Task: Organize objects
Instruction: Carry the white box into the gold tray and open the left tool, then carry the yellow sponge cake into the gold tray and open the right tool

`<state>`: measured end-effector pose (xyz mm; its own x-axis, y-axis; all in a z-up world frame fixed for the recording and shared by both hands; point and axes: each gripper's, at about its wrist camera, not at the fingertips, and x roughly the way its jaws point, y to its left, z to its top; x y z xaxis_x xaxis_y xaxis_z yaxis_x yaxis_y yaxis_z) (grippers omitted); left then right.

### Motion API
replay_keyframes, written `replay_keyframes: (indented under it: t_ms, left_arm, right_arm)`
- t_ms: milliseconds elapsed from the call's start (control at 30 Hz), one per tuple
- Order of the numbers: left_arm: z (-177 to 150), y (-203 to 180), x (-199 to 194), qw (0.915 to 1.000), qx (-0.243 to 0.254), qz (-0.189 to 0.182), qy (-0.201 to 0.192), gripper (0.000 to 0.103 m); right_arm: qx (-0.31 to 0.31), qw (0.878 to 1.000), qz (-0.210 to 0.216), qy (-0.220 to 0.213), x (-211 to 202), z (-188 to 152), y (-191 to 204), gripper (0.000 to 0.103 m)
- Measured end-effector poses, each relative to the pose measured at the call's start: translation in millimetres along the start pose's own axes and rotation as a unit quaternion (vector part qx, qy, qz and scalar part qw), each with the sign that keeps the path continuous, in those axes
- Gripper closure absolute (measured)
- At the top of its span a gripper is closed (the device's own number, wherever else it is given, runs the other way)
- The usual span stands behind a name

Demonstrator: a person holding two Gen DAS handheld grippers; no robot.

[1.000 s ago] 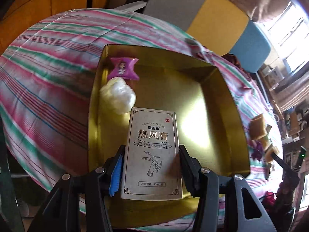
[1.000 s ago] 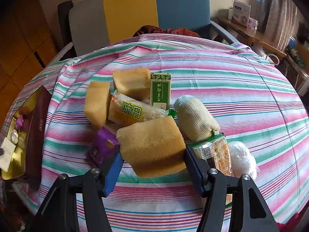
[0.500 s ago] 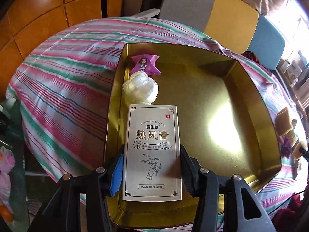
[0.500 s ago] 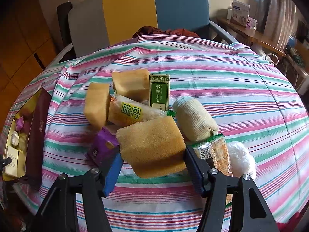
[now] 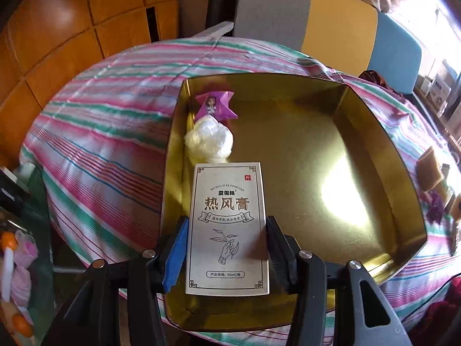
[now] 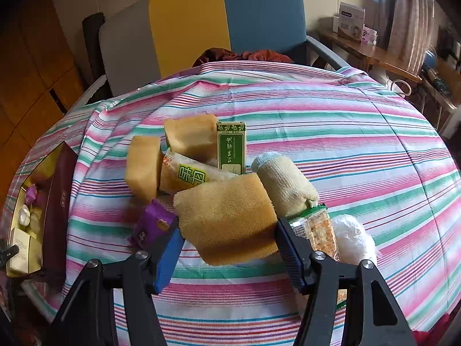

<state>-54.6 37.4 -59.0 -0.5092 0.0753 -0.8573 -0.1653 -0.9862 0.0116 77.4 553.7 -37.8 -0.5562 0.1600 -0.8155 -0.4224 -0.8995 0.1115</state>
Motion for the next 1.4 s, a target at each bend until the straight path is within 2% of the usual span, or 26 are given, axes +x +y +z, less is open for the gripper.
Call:
replay_keyframes:
  t_ms: [67,367,433,600,767,900,1100,1267,1400]
  left_arm:
    - [-2,-3,-1,0.9996,0.018,0.019,-0.007,0.05]
    - [-3,1,-5,0.9994,0.027,0.019,-0.013,0.049]
    - [-3,3,-6,0.9996,0.023,0.005,-0.015,0.043]
    - [-3,7,-7,0.9993,0.015,-0.029,-0.019,0.035]
    - [-1,10,-13,0.9982,0.013,-0.051,-0.028,0.035]
    - [0,18,-19,0.997,0.0,-0.068,-0.037,0.035]
    - [4,31,-32,0.9937,-0.006,-0.1,-0.05,0.034]
    - [8,48,-39,0.9921,-0.022,-0.107,-0.062,0.034]
    - [9,63,-41,0.9911,-0.041,-0.104,-0.072,0.035]
  right_arm:
    - [0.002,1.0,-0.001,0.0,0,0,-1,0.039]
    - [0.003,1.0,-0.01,0.001,1,0,-2,0.039]
    - [0.002,1.0,-0.011,-0.007,-2,1,-2,0.039]
    - [0.002,1.0,-0.017,-0.026,-14,4,0,0.039]
    - [0.011,0.999,-0.012,-0.045,-34,9,10,0.039]
    - [-0.014,0.998,0.004,-0.067,-53,20,42,0.039]
    - [-0.062,0.993,0.068,-0.078,-63,32,115,0.039]
    - [-0.113,0.983,0.137,-0.048,-45,31,192,0.038]
    - [-0.161,0.97,0.184,-0.016,-23,24,262,0.038]
